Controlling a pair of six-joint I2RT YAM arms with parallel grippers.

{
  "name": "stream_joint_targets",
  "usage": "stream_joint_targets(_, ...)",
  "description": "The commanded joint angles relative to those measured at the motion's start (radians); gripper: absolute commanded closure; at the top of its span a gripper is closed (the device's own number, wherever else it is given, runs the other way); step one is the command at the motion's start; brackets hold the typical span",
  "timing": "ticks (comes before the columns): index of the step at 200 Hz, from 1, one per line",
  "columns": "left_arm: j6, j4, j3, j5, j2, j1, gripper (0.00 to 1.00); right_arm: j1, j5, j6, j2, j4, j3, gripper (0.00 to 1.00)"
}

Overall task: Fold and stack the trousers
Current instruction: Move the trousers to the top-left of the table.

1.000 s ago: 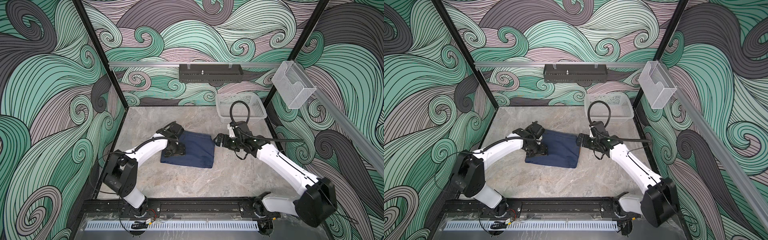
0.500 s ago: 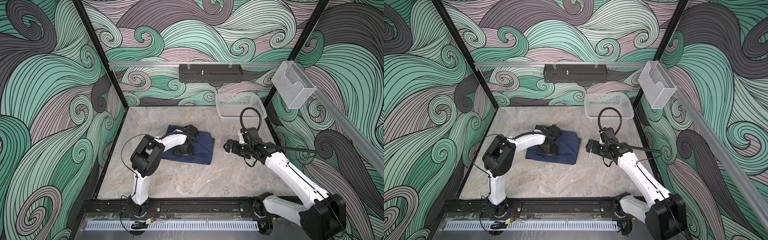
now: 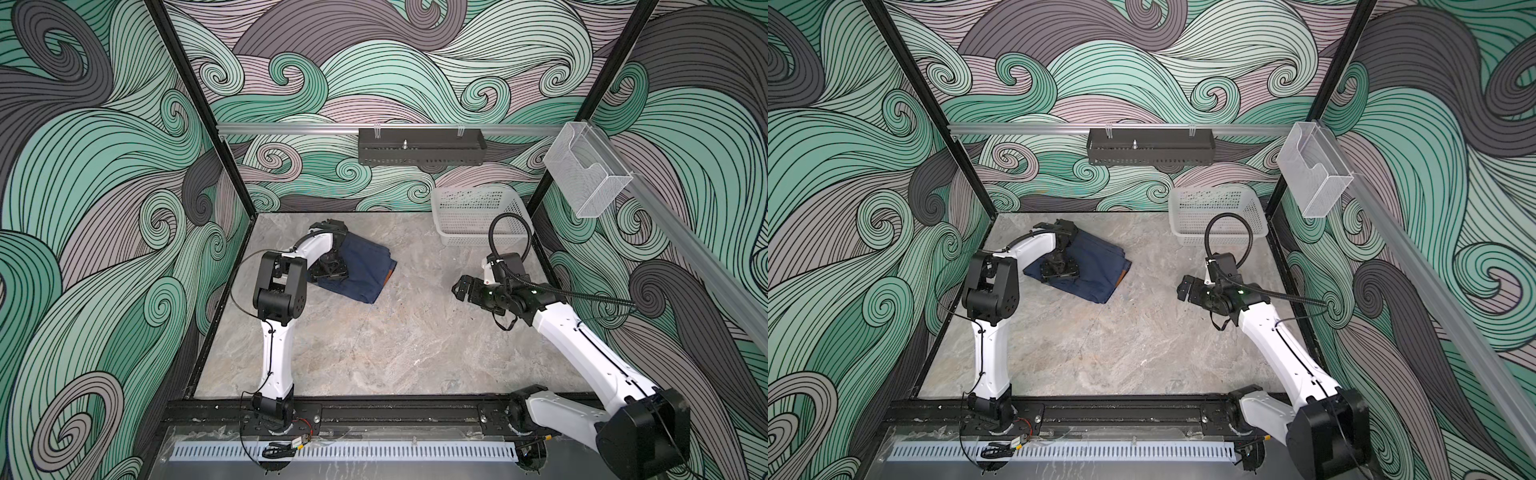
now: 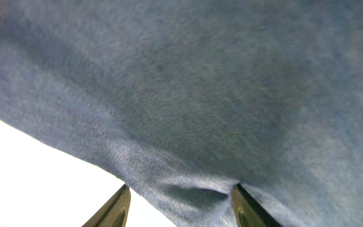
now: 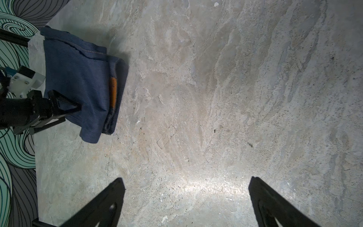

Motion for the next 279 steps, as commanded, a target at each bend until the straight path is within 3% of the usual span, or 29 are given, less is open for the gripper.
stream_joint_targets(1,0.053,-0.082,0.035,0.012,0.039,0.021,0.20,-0.020,-0.028,-0.029,0.016,0.010,0.027,0.02)
stream_joint_targets(54,0.134,-0.043,0.048,0.053,-0.068,-0.091,0.18,-0.043,-0.052,-0.036,0.029,0.026,0.024,0.02)
stream_joint_targets(148,0.145,-0.147,0.343,0.021,0.237,-0.125,0.20,-0.057,-0.079,-0.035,0.062,0.018,0.057,0.02)
stream_joint_targets(191,0.064,-0.310,0.588,0.064,0.379,-0.041,0.22,-0.059,-0.079,-0.032,0.074,-0.002,0.082,0.02)
stream_joint_targets(237,0.054,-0.301,0.672,0.157,0.412,0.113,0.25,-0.059,-0.077,-0.028,0.087,-0.021,0.104,0.02)
stream_joint_targets(279,0.120,-0.249,0.722,0.132,0.392,0.222,0.24,-0.059,-0.076,-0.031,0.116,-0.028,0.124,0.02)
